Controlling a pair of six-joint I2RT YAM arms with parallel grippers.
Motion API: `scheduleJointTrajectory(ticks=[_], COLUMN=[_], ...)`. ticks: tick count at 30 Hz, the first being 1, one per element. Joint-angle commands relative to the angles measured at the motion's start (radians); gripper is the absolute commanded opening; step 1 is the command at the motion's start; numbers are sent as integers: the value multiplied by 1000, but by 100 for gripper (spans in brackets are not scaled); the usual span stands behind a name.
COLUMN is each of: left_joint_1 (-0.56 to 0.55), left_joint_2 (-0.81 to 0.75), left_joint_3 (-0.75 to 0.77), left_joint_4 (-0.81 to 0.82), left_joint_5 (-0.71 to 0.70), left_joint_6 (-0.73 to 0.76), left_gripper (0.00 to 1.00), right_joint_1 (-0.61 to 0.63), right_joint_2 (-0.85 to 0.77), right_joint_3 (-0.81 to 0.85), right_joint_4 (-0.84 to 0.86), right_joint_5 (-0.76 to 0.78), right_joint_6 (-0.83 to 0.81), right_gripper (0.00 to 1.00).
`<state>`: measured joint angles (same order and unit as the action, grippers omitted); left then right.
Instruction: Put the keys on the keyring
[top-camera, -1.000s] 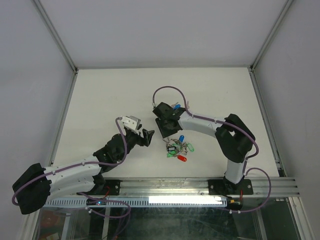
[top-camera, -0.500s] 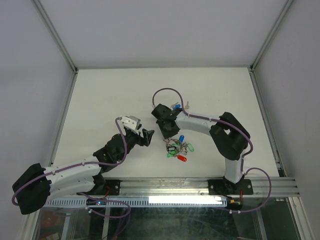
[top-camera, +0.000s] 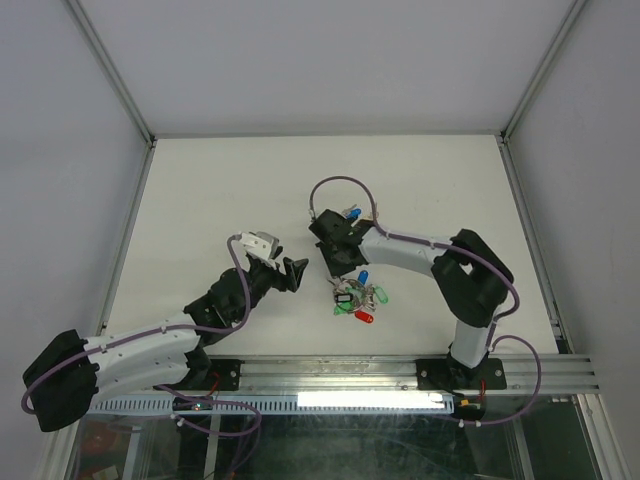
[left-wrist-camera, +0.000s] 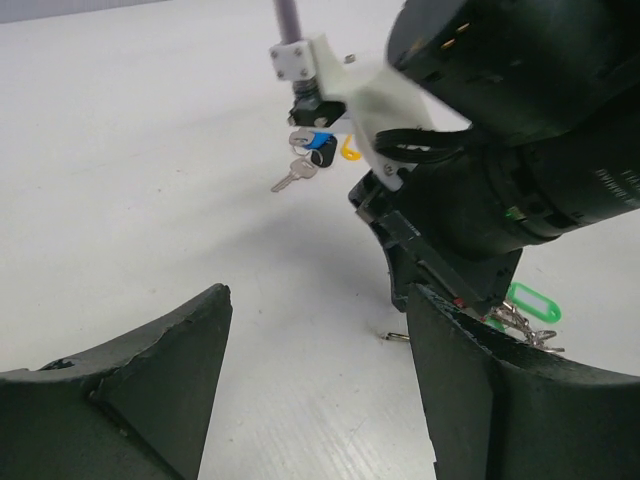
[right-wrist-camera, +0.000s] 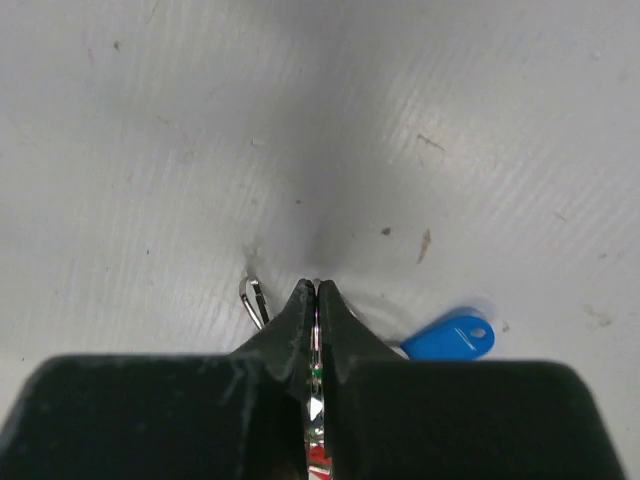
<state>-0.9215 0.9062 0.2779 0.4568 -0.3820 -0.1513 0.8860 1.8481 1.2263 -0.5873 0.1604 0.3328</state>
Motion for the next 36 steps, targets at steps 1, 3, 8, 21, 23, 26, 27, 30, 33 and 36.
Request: scheduleJointTrajectory(ticks=[1, 3, 8, 21, 23, 26, 27, 30, 33, 36], left_joint_1=[6, 5, 6, 6, 6, 6, 6, 6, 6, 6], left_joint_2=[-38, -46, -48, 116, 158, 214, 226, 255, 283, 312], left_joint_3=[2, -4, -16, 59, 91, 128, 137, 162, 193, 217], left_joint_4=[87, 117, 200, 391, 412, 453, 465, 491, 491, 488], left_joint_5=[50, 77, 153, 220, 251, 305, 323, 367, 391, 398], left_joint_6=[18, 23, 37, 82, 96, 98, 97, 98, 103, 104], left_gripper=[69, 69, 68, 76, 81, 87, 88, 87, 84, 80], right_joint_1=[-25, -30, -36, -37, -38, -37, -36, -36, -36, -36], right_joint_2=[-215, -295, -485, -818, -852, -882, -886, -897, -904, -908], right_joint_3=[-88, -149, -301, -557, -568, -574, -574, -573, -571, -569], right_joint_4=[183, 264, 480, 842, 867, 883, 882, 884, 889, 893], right_joint_5=[-8, -22, -69, -6, 2, 14, 18, 24, 31, 45], right_joint_6=[-3, -15, -35, 95, 106, 118, 122, 125, 137, 145], right_gripper=[0, 0, 0, 0, 0, 0, 0, 0, 0, 0])
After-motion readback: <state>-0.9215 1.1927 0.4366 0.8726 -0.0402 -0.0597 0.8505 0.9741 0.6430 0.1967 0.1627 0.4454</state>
